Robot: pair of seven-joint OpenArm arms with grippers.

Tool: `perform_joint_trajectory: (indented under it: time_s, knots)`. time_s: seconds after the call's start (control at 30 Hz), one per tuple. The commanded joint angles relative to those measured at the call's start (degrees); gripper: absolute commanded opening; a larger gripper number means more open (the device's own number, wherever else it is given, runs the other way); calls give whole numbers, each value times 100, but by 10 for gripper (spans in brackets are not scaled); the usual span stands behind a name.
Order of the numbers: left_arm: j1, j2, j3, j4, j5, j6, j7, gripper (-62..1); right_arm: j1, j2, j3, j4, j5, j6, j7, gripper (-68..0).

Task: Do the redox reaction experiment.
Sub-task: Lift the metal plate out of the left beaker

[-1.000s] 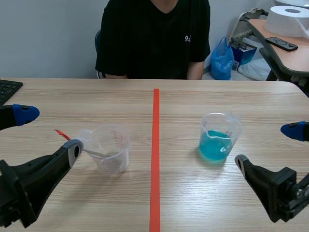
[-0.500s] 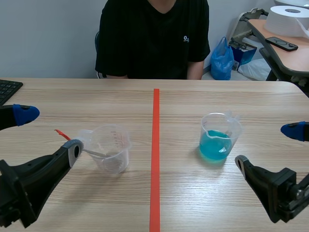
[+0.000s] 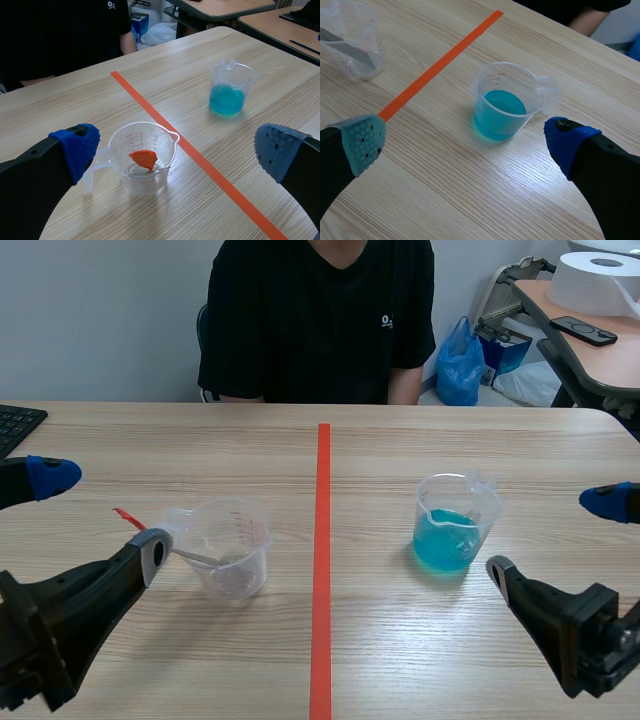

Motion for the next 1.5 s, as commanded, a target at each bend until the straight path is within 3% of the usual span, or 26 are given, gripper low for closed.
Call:
perform_joint_trajectory:
  time_s: [0.0,0.4,0.57,0.77,0.97,1.13,1.47]
  knots:
    - [0,28,-9,98,-74,-7,-81,14,9,72,-9,107,44,68,142,4]
    - [55,28,-9,79,94,116,-81,14,409,122,-413,107,-155,175,153,4]
    - [313,28,-26,55,636,308,-225,-22,612,350,-654,107,-151,192,229,4]
    - [601,57,-48,-146,1456,839,-444,-73,883,498,-916,107,-151,192,356,4]
    - [776,157,-269,-656,2031,898,-433,-120,1202,638,-1318,107,-151,192,398,4]
    - [1069,197,-527,-1016,2122,898,-553,-122,1478,643,-1696,107,-155,195,396,4]
    - [1738,610,-894,-1561,2962,894,-1419,-275,2090,640,-2583,107,-437,195,378,4]
